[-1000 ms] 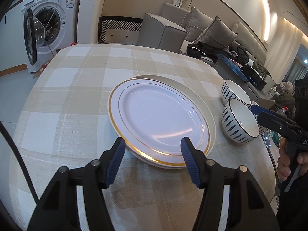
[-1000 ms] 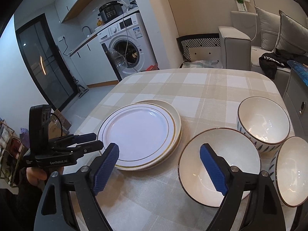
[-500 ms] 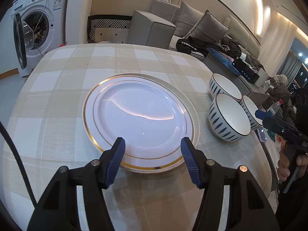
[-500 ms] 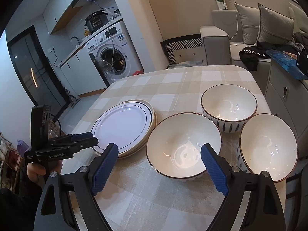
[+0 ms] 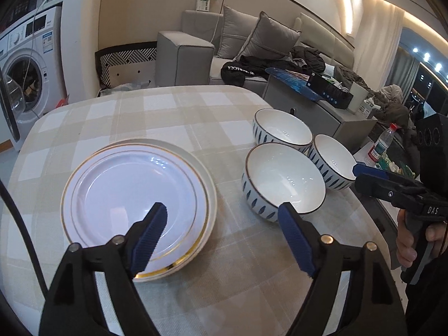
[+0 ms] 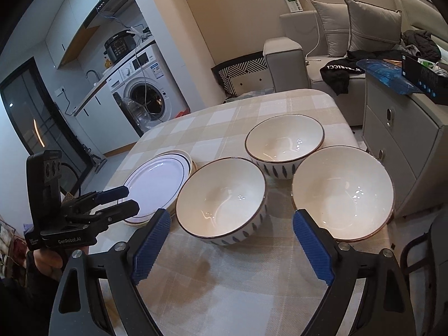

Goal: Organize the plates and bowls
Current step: 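Move the right gripper to the large striped bowl rim and close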

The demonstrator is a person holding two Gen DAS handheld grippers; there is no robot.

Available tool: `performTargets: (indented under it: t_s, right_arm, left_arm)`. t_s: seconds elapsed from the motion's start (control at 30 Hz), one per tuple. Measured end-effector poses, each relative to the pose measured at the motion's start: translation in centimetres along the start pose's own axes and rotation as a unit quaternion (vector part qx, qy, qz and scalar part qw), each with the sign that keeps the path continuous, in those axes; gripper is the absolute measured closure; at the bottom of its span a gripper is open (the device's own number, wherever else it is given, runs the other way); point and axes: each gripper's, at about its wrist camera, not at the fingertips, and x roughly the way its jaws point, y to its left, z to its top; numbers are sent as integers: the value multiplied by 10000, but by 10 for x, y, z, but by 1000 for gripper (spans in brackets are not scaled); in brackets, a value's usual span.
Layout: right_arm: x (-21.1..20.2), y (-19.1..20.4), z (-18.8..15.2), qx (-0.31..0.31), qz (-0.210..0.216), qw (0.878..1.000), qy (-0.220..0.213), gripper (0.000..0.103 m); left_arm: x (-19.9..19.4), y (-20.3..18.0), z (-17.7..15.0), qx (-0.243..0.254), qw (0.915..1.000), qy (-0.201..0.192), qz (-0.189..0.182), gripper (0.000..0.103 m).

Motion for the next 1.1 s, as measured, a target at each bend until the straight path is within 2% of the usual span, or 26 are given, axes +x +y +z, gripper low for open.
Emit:
performTargets:
  t_s: [0.1, 0.4, 0.63, 1.1]
  right_arm:
    - [-5, -8, 1, 95, -58, 9999, -18, 12]
    - [-27, -35, 0, 333, -504, 9979, -249, 12]
    - [-36, -67, 0, 606, -1011, 9925, -321, 12]
    - [-20, -111, -2, 1198, -1200, 9852, -236, 12]
  left_arm:
    - [7, -9, 7, 22, 10000, -11, -11, 7]
    - [31, -25, 23, 28, 10000, 47, 4, 1]
    - [45, -33, 30, -15, 9999, 115, -4, 0]
    - [64, -33, 32, -66, 9991, 329, 270, 0]
